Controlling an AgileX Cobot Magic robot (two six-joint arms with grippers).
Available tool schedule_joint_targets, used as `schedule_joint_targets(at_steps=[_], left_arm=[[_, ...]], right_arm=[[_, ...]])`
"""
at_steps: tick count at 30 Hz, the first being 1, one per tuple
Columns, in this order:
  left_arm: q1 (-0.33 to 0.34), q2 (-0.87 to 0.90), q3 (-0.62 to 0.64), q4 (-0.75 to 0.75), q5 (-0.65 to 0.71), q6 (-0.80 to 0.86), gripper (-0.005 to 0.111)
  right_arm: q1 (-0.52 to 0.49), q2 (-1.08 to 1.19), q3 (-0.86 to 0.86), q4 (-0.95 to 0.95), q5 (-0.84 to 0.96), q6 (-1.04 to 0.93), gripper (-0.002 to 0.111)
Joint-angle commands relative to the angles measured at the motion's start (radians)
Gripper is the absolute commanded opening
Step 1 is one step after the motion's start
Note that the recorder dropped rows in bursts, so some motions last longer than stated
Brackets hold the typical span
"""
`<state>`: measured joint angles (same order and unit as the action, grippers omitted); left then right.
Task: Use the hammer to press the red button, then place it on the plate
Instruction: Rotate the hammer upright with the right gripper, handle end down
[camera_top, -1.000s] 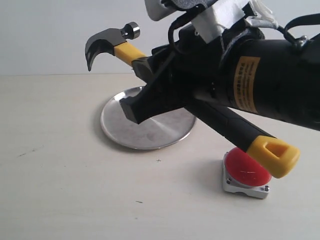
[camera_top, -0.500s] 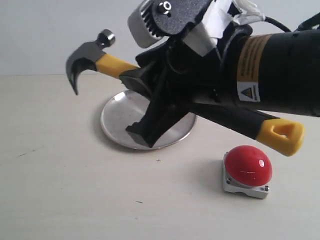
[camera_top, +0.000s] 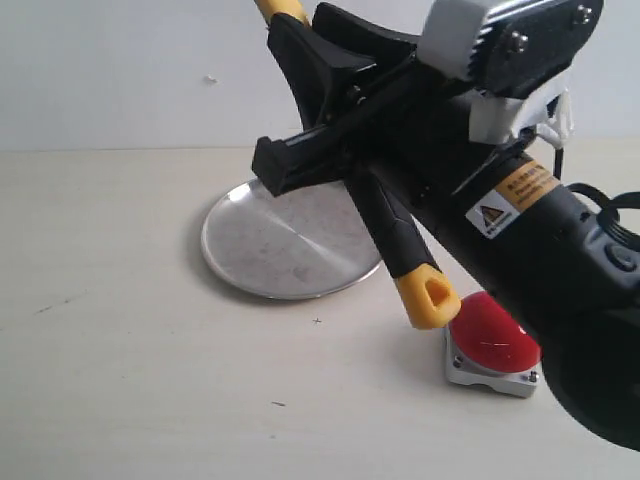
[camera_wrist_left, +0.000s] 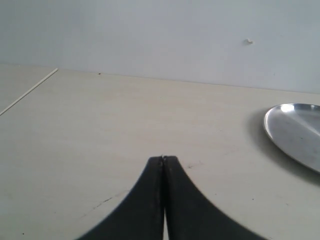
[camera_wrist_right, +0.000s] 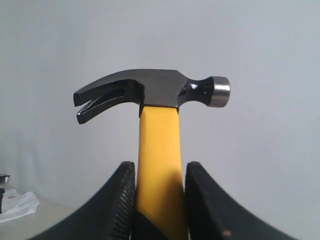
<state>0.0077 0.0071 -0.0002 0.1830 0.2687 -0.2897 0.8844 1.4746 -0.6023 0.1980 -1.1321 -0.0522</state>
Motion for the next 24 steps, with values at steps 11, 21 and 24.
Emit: schedule_joint_targets(at_steps=[11, 21, 24], left_arm=[[0.003, -0.007, 0.0, -0.005, -0.002, -0.001, 0.0], [0.003, -0.007, 0.0, -0.042, -0.114, -0.089, 0.0], [0.003, -0.007, 0.0, -0.064, -0.147, -0.214, 0.0]], right_arm=[[-0.003, 0.198, -0.252, 0.155, -0.089, -0.168, 0.0], [-0.003, 0.249, -0.27, 0.192, -0.089, -0.277, 0.0], [-0.003, 0.249, -0.27, 0.202, -0.089, -0.345, 0.0]])
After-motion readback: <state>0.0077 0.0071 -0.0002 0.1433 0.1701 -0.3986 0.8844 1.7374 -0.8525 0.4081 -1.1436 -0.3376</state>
